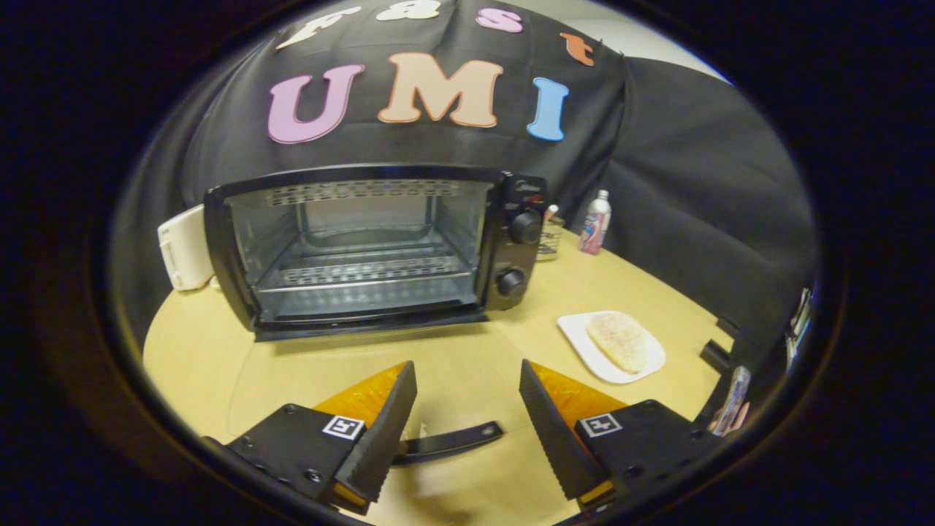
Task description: Open the toaster oven, put the food inside, and close the toaster oven door.
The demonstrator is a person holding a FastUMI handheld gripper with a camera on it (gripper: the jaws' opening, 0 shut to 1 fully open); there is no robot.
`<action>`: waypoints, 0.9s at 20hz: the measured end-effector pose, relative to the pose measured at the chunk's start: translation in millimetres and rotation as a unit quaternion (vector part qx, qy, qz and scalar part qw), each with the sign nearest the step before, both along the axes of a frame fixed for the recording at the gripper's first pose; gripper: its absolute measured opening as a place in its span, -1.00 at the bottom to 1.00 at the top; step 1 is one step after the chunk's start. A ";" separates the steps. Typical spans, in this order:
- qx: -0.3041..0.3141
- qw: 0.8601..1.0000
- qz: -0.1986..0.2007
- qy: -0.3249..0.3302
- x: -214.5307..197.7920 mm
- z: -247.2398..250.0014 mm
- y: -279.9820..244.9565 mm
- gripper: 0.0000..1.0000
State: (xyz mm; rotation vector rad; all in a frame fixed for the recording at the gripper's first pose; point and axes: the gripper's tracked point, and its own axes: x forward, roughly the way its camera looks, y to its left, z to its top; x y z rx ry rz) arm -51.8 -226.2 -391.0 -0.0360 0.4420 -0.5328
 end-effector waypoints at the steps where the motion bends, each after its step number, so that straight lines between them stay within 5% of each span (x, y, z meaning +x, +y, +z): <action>1: -0.002 1.000 -0.014 -0.001 -3.3 3.3 -17.2 0.83; 8: -0.037 0.996 -0.078 0.026 -18.8 11.5 -126.2 0.83; 18: 0.001 0.995 -0.080 0.053 -13.9 -25.7 -189.7 0.83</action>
